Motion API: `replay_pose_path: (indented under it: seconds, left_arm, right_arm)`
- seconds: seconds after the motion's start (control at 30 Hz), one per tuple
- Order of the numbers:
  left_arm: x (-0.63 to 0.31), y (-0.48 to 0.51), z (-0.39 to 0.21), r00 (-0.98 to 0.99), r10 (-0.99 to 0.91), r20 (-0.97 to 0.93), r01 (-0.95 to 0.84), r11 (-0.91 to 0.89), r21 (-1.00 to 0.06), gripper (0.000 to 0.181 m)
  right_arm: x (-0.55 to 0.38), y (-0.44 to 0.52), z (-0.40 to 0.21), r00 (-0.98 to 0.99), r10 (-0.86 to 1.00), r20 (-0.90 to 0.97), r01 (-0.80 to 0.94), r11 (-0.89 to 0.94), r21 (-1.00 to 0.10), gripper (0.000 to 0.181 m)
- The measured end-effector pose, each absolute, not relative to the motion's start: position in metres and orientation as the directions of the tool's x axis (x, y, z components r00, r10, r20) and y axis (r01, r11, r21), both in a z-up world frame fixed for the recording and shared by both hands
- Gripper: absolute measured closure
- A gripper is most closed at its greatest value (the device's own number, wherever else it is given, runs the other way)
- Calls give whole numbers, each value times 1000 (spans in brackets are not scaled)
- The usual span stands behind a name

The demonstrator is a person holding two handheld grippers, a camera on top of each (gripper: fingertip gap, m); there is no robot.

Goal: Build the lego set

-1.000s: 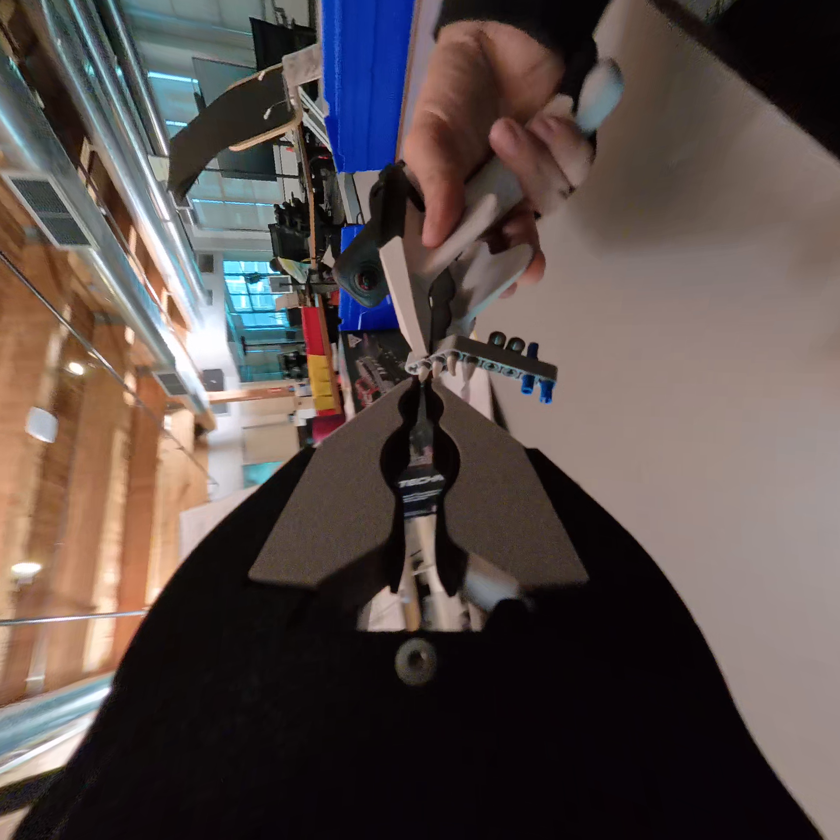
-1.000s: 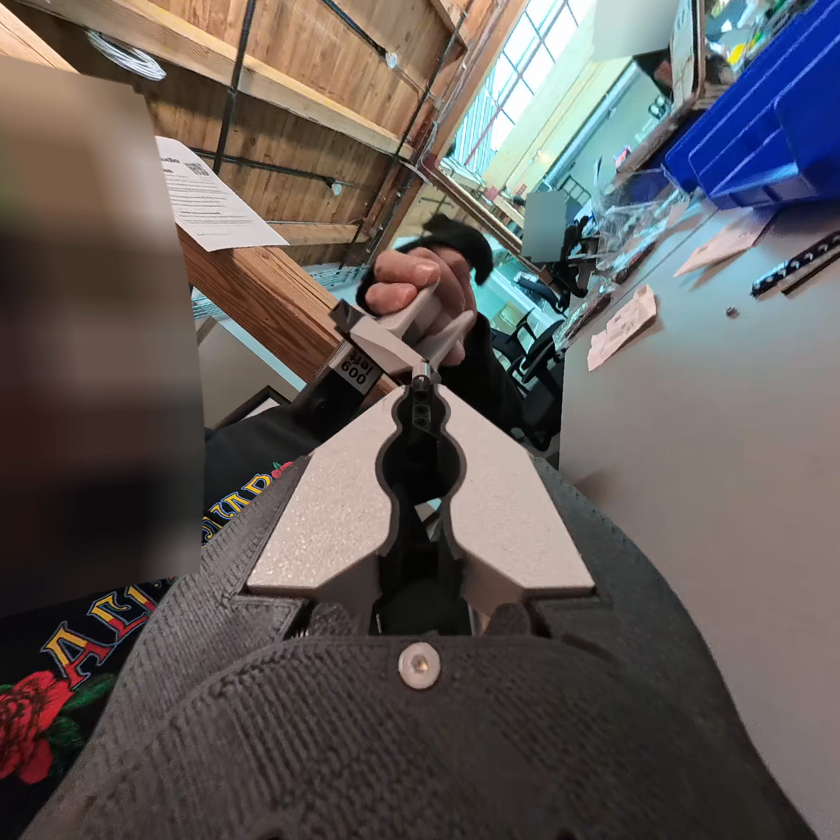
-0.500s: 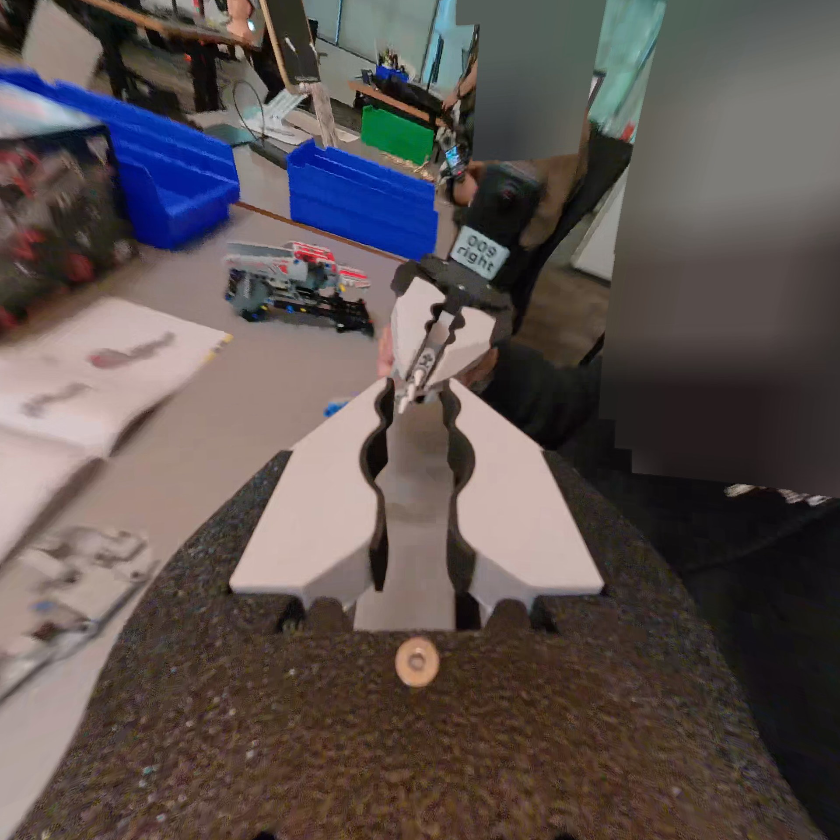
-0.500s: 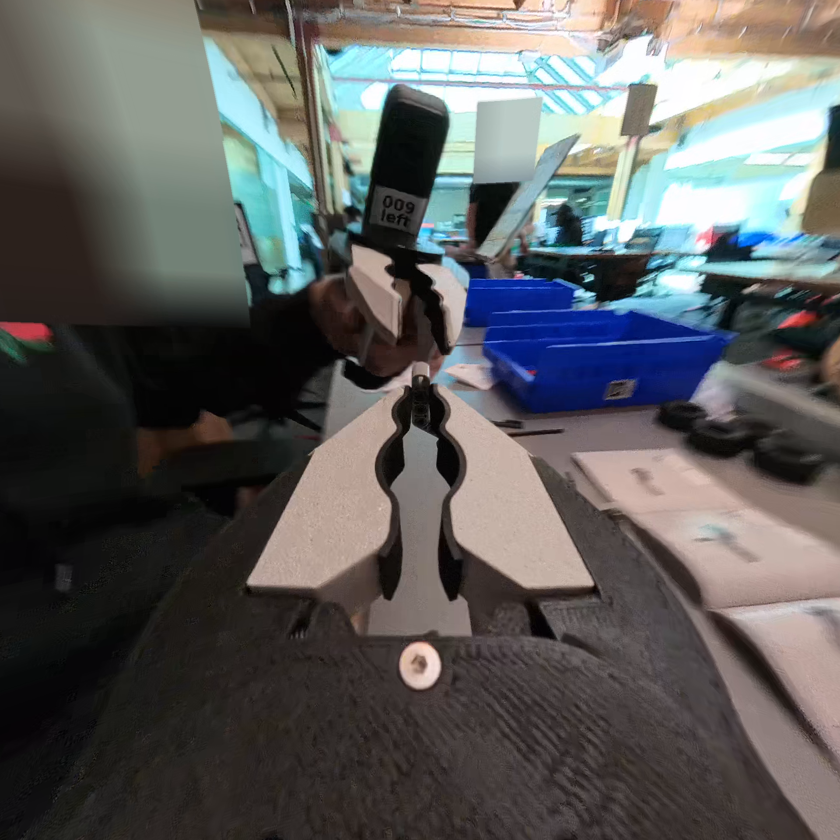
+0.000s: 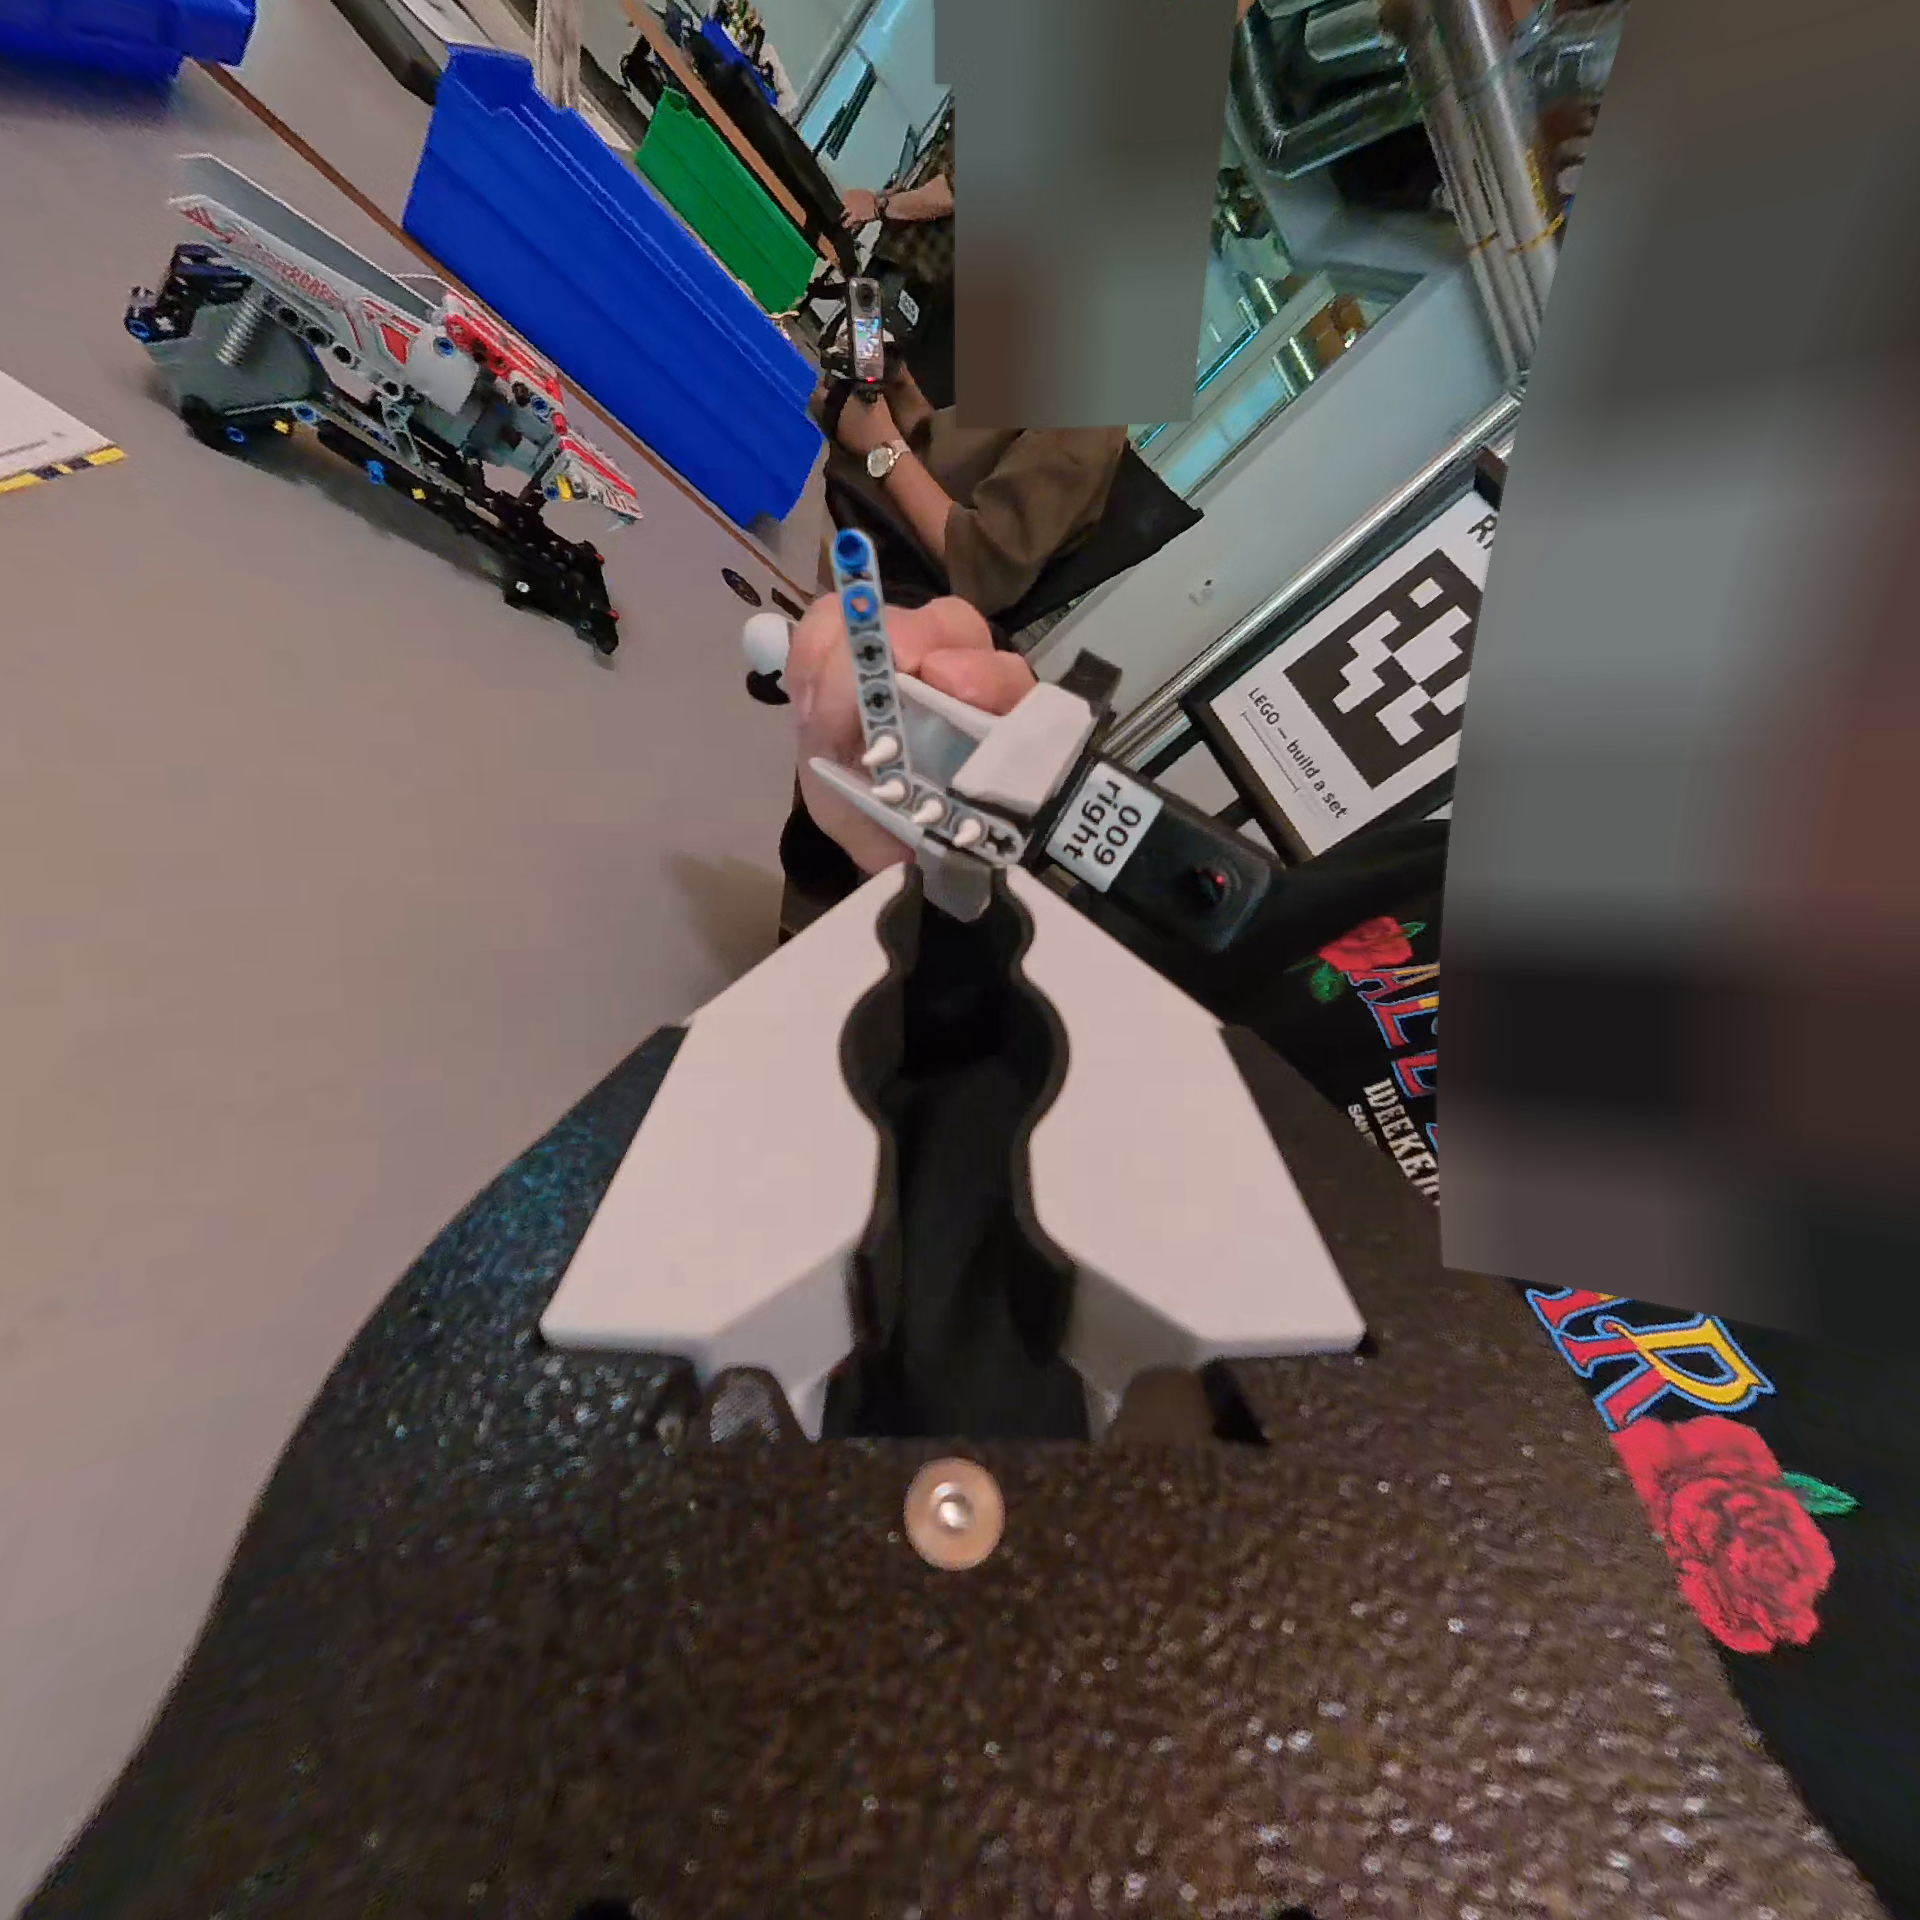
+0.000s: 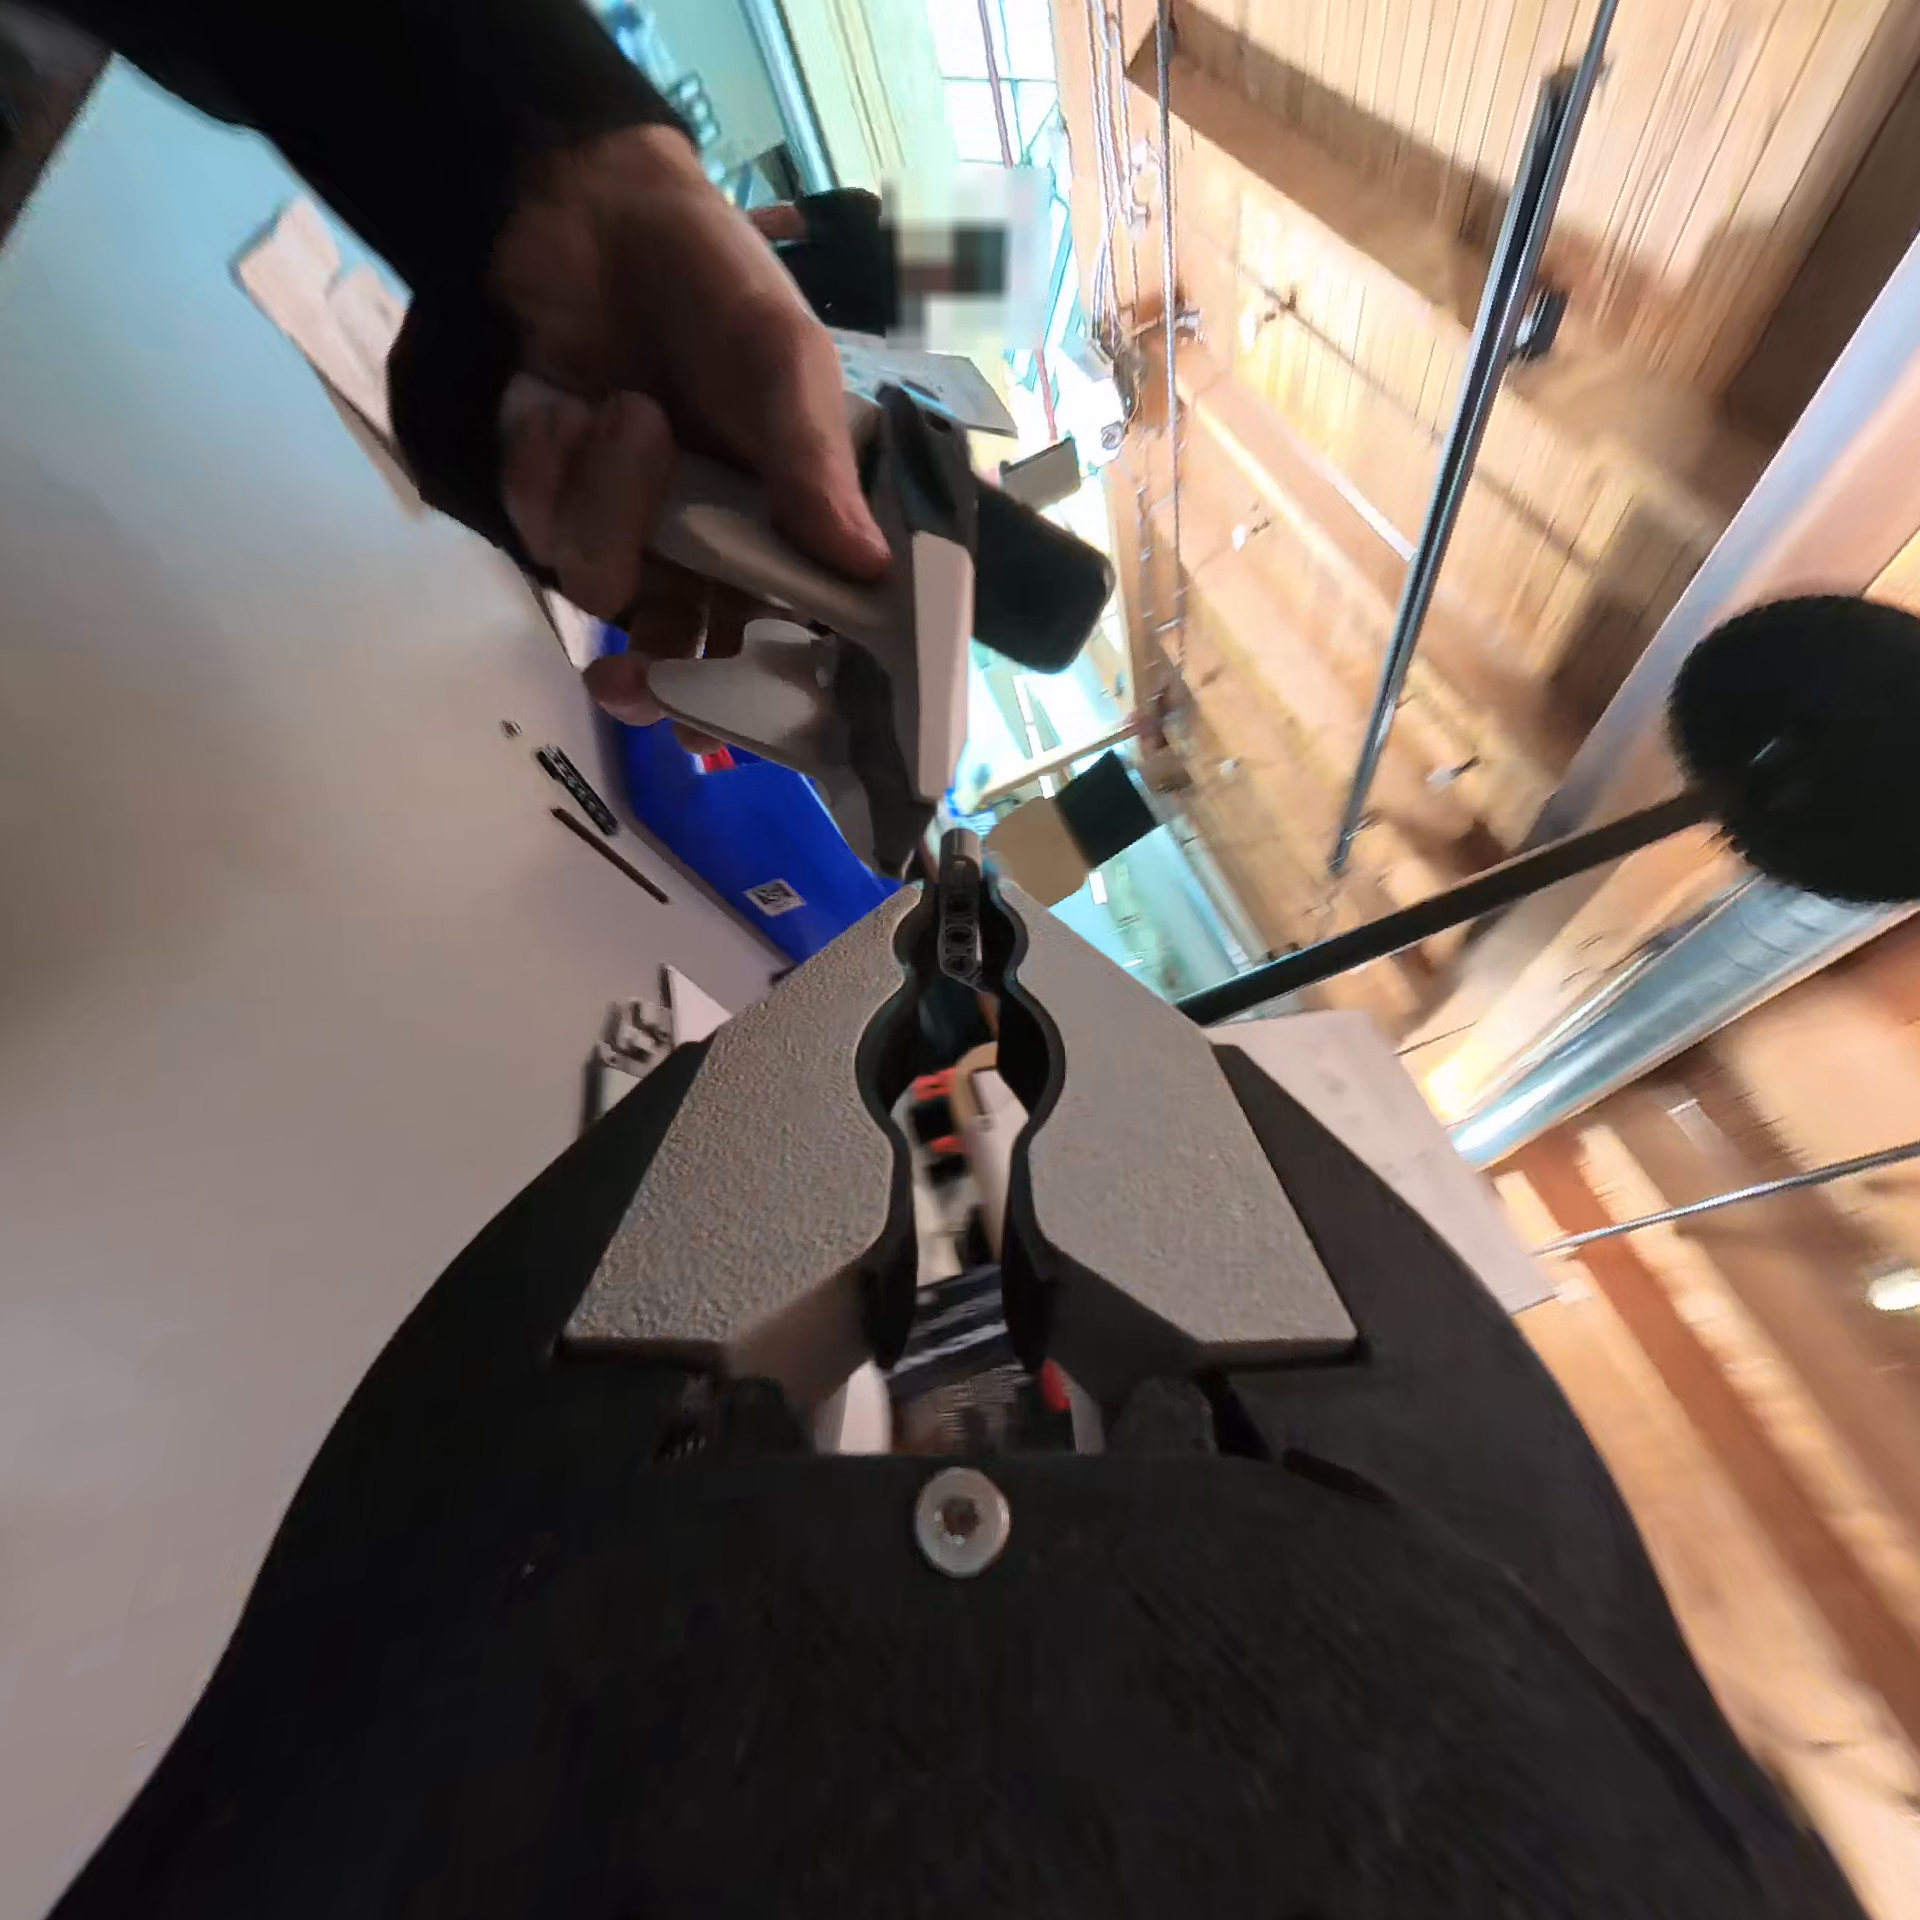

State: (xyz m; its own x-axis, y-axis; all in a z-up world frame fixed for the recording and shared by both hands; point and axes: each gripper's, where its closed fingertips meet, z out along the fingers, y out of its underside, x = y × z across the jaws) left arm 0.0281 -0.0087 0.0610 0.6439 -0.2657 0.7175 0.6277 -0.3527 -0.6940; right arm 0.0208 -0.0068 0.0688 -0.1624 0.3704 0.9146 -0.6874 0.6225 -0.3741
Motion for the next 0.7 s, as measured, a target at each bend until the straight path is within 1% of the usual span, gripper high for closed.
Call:
replay_pose_path:
  seconds: [0.1,0.2,0.43,0.63,0.7]
  left_arm:
    - [29,-10,64,606,-294,739,650,-352,-673,171]
    - [29,-12,63,591,-297,750,659,-359,-661,179]
    - [30,-14,58,546,-295,784,681,-389,-621,180]
    - [29,-16,49,470,-283,836,722,-421,-549,173]
    - [29,-15,44,450,-267,852,733,-434,-523,178]
  right_arm:
    - [23,-11,66,-82,307,948,-692,668,-276,176]
    - [24,-14,64,-20,261,965,-689,696,-203,176]
    - [24,-15,60,137,132,982,-652,758,-11,176]
    - [22,-17,50,260,-21,965,-596,783,177,176]
    - [22,-18,46,295,-73,953,-583,777,239,175]
